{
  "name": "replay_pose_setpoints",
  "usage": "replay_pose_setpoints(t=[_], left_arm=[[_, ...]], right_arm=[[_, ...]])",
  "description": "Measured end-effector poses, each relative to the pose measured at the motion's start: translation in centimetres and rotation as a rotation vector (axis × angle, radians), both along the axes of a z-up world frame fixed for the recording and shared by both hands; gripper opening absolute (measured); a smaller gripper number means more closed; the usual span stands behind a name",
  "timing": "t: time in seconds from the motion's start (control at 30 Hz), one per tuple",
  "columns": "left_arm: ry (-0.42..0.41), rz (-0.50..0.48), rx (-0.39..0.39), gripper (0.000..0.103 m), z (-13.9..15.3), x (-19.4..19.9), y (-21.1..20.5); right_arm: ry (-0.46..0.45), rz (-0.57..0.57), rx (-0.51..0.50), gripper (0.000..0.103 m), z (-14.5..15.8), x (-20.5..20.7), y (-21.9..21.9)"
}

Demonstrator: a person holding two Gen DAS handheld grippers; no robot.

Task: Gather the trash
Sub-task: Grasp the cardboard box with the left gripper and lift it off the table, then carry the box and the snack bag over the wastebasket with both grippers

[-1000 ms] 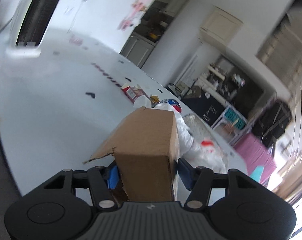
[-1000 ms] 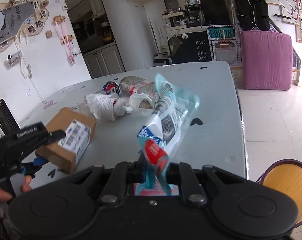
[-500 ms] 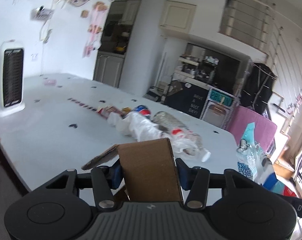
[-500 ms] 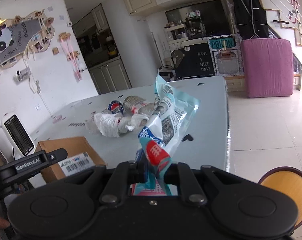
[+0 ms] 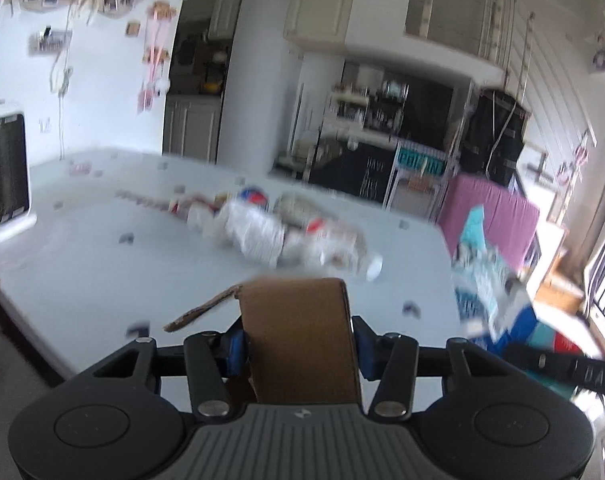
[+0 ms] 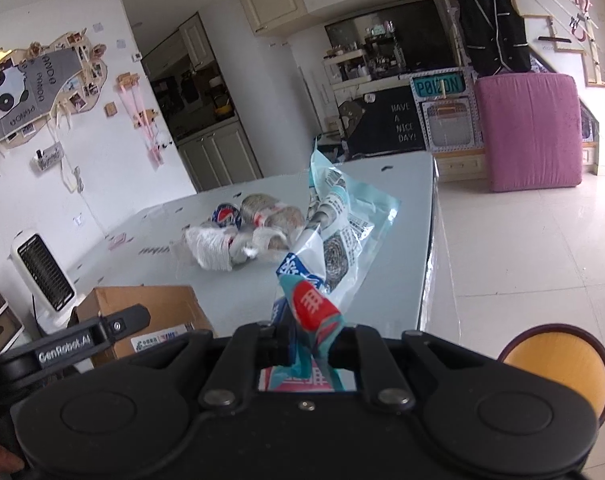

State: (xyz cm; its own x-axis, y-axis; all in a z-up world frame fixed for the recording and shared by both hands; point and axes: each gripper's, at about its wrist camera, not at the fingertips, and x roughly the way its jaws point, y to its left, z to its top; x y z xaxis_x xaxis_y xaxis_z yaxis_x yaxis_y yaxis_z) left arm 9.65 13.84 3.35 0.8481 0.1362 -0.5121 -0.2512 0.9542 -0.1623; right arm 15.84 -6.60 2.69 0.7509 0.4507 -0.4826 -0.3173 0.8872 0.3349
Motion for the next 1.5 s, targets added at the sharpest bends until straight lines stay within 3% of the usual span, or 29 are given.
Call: replay_pose_setpoints(t=[0.17,0.33,0.43,0.93,1.17,1.5], left_arm=[[0.128,0.026,-0.064,0.051,-3.5,-1.2,0.9],[0.114,0.032,-0.099,0.057,-4.7,-1.3,1.5],[0.116,0.029,-0.101,0.055,-5.2,-1.3,1.5],[-0.028,-0.010,-0.030,0.053,-1.3,-1.6,-0.3],[-0.054,-0.069,-0.007,0.053,0.1,-0.5,-3.4],[-0.037,-0.214,0.004,0.053,-0.2,2.2,-10.2]], right_arm=[[0.028,0.007,0.006,0.010,-0.9,-0.3,-0.4],[0.040,0.013,-0.003,0.011,-1.2,-0.5,-0.1],[0.035,0.014,-0.008,0.011,-1.2,-0.8,-0.1],[0.007,0.000,-0.002,0.011,-0.4,-1.3,-1.3],[-0.010,-0.058,0.030,0.011,0.1,-1.8,-4.7],[0.006,-0.166,0.024,0.011,-0.4,-2.1,-11.6]])
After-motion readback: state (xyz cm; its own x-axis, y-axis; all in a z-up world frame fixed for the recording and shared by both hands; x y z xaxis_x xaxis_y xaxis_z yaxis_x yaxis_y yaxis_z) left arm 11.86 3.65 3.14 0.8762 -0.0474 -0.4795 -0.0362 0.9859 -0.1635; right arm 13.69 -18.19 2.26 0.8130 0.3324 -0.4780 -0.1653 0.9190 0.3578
